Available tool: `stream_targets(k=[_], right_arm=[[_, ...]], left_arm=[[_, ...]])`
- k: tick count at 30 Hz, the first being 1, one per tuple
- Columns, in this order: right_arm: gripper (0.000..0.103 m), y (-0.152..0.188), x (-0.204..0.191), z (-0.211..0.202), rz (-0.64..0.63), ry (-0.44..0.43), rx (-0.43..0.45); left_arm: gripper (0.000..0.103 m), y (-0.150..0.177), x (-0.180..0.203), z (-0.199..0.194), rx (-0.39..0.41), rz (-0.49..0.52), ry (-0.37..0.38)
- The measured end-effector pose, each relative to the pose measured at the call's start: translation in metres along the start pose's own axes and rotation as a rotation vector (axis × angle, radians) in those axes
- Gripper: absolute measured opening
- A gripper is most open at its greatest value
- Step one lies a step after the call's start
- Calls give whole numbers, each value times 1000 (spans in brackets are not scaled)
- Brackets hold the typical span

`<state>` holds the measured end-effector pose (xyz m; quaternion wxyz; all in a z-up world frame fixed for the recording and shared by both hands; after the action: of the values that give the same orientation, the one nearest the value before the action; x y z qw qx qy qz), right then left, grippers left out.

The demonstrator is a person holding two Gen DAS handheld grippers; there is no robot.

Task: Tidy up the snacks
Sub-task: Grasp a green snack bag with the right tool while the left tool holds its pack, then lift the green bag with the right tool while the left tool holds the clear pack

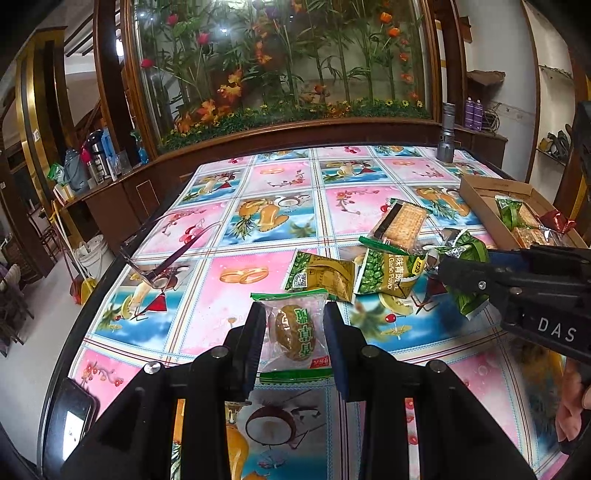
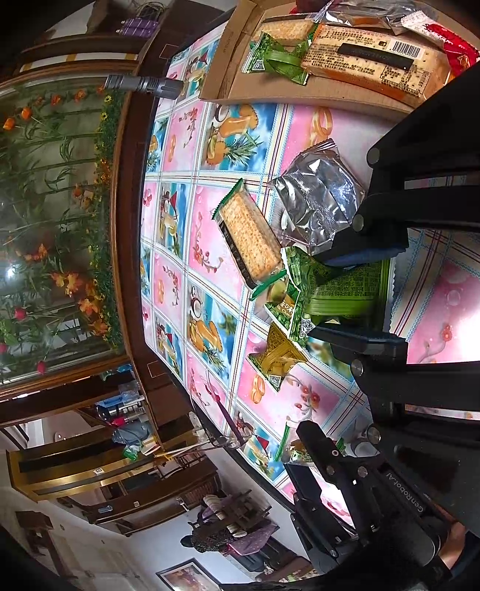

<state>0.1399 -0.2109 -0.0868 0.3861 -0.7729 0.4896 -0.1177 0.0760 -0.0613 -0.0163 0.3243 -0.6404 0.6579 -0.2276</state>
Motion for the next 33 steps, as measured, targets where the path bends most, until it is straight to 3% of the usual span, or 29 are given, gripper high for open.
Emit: stream_targets(k=[33], right_arm=[[32, 0, 0, 0, 2, -2, 4]], left_arm=[[31, -7, 1, -9, 42, 12, -29]])
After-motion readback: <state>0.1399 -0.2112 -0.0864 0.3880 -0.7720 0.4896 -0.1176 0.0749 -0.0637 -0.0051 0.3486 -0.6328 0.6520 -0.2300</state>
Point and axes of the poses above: each gripper's, at about its wrist camera, not at the fingertips, and z roughly the way its jaws point, x to its right, y to its underside, the point moved 9 cm from there along z, roughly the way its jaws point, and after that the axes turned 5 degrees about -x, right-handed, at the moved point
